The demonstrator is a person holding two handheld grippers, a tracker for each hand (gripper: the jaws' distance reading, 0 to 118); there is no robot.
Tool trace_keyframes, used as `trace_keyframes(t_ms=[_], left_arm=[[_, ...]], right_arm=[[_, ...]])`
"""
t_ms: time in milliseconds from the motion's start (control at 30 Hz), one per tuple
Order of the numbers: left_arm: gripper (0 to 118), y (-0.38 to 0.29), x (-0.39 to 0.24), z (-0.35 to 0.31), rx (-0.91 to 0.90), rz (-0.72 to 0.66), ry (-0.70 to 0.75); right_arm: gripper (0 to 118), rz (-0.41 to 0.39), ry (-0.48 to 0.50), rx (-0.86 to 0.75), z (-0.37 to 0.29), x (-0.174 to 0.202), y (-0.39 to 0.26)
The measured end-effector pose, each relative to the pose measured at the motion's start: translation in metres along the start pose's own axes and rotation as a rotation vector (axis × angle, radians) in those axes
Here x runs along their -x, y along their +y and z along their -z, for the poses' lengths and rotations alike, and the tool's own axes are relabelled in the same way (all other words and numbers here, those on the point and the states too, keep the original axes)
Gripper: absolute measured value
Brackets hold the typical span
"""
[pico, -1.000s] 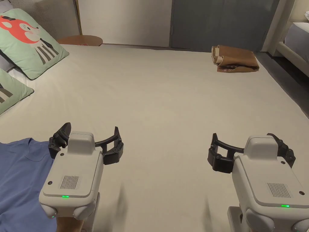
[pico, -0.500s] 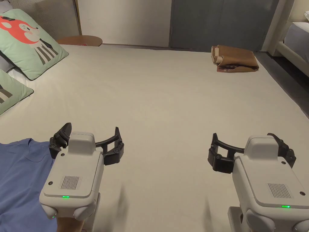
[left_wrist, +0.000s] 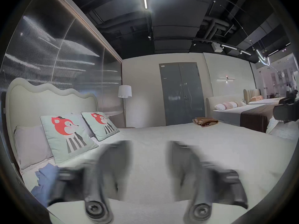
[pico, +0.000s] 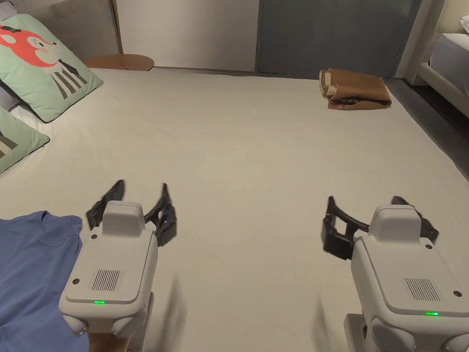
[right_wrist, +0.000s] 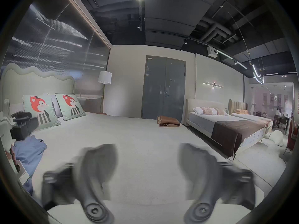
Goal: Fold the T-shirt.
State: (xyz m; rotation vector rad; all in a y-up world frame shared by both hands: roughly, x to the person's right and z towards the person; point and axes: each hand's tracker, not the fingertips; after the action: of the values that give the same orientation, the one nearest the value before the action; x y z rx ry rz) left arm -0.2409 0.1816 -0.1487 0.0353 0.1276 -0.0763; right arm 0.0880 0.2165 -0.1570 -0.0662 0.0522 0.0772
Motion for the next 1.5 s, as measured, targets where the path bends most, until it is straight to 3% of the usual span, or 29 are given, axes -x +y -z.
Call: trace_keyframes(t_ms=[33, 67, 100, 133, 400, 600, 1200, 1500], left_arm=[[0, 0.001, -0.002, 0.001, 0.003, 0.004, 0.015], [0, 0.001, -0.003, 0.003, 0.019, 0.022, 0.04], [0, 0.0, -0.003, 0.004, 0.021, 0.008, 0.024], [0, -0.002, -0.001, 0.004, 0.023, -0.039, -0.015], [0, -0.003, 0.001, 0.001, 0.015, -0.021, 0.016], [0, 0.001, 0.029, -0.007, 0.024, -0.017, 0.072], [0, 0.004, 0.25, -0.134, 0.081, 0.018, 0.607], [0, 0.002, 0.277, -0.168, 0.135, 0.012, 0.682]], right_arm=[[58, -0.005, -0.013, -0.002, 0.0, 0.001, 0.0], [16, -0.012, -0.023, 0.002, 0.001, 0.002, -0.001], [2, -0.016, -0.03, 0.009, 0.003, 0.002, -0.001], [1, -0.01, -0.038, 0.004, 0.003, 0.001, -0.002], [1, 0.004, -0.025, 0.024, 0.003, -0.001, -0.002], [1, 0.004, 0.04, 0.017, 0.021, 0.024, -0.002], [1, 0.007, 0.54, -0.017, 0.032, 0.253, 0.022], [1, 0.006, 0.638, -0.008, 0.023, 0.295, 0.024]])
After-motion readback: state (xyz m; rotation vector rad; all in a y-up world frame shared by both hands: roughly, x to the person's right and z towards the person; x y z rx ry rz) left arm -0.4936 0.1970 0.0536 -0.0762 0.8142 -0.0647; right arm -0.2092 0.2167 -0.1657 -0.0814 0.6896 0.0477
